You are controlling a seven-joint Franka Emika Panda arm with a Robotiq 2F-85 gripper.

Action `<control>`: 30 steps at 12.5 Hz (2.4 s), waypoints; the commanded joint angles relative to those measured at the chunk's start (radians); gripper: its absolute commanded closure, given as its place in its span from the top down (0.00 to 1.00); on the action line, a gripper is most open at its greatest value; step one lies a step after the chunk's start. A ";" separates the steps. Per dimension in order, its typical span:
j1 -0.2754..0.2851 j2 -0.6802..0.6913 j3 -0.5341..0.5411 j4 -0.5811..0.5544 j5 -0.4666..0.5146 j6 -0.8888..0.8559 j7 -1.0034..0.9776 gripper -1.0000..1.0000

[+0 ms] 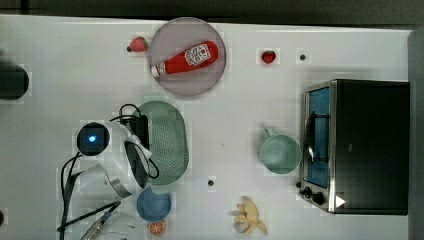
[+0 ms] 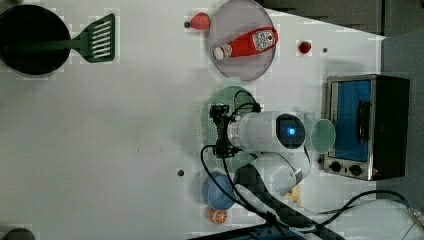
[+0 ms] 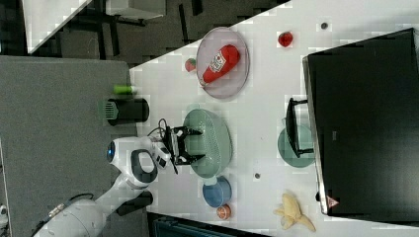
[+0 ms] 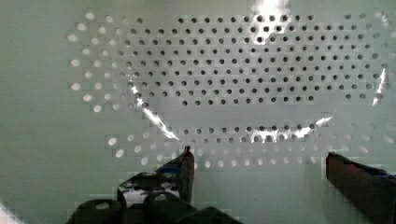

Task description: Drag strainer right to left.

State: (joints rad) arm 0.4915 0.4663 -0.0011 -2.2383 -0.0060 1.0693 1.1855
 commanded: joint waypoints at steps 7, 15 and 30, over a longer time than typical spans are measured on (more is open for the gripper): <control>0.077 0.097 0.049 0.185 0.105 -0.058 0.106 1.00; 0.154 0.159 0.055 0.290 0.127 -0.069 0.206 1.00; 0.186 -0.099 -0.111 0.346 0.109 -0.517 -0.202 1.00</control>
State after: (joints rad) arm 0.6982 0.5112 -0.0520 -1.9375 0.1072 0.5962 1.1172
